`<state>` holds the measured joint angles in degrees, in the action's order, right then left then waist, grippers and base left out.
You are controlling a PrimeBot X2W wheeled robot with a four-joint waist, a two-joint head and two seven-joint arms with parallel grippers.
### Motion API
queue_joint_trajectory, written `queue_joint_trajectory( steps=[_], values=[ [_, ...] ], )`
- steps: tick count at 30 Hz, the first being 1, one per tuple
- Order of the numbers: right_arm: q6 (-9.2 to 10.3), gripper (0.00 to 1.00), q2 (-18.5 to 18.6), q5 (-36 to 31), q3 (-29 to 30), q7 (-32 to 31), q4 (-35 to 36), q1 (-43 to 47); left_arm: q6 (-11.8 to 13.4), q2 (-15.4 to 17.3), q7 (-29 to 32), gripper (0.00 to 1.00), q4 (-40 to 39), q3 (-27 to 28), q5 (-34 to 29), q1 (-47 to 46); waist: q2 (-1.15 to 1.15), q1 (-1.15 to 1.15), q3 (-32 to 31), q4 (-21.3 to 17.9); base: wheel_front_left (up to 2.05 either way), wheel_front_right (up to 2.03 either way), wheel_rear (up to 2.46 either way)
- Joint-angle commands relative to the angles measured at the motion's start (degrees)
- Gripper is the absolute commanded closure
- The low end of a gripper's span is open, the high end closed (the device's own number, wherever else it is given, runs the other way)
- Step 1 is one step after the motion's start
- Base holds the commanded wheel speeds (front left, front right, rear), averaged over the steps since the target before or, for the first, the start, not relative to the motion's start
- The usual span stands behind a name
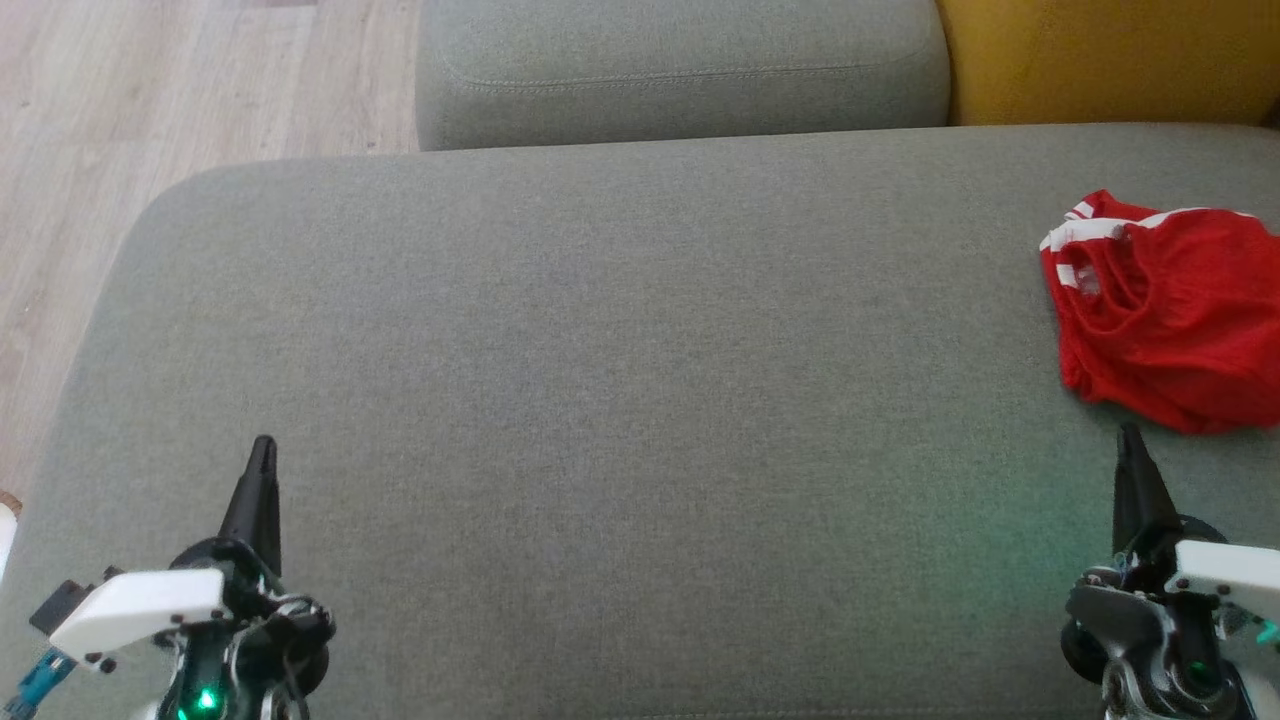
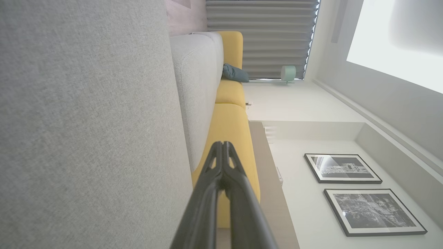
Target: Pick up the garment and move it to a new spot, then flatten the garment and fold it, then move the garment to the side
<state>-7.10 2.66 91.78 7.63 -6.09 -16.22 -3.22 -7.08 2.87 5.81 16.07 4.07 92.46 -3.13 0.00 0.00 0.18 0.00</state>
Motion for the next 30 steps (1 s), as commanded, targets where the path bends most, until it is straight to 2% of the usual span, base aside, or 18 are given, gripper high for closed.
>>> queue_joint_trajectory(
  steps=[1, 30],
  values=[
    [-0.39, 1.00, 0.3, 0.4, -1.2, -0.3, 2.2, -3.0, -0.4, 0.4, 0.2, 1.00, -2.0, 1.9, 0.2, -3.0, 0.00, 0.00, 0.0, 0.0, 0.00, 0.00, 0.00],
    [-0.39, 1.00, 0.3, 0.4, -1.1, -0.4, 2.2, -3.0, -0.4, 0.3, 0.4, 1.00, -2.0, 2.1, 0.0, -3.0, 0.00, 0.00, 0.0, 0.0, 0.00, 0.00, 0.00]
  ],
)
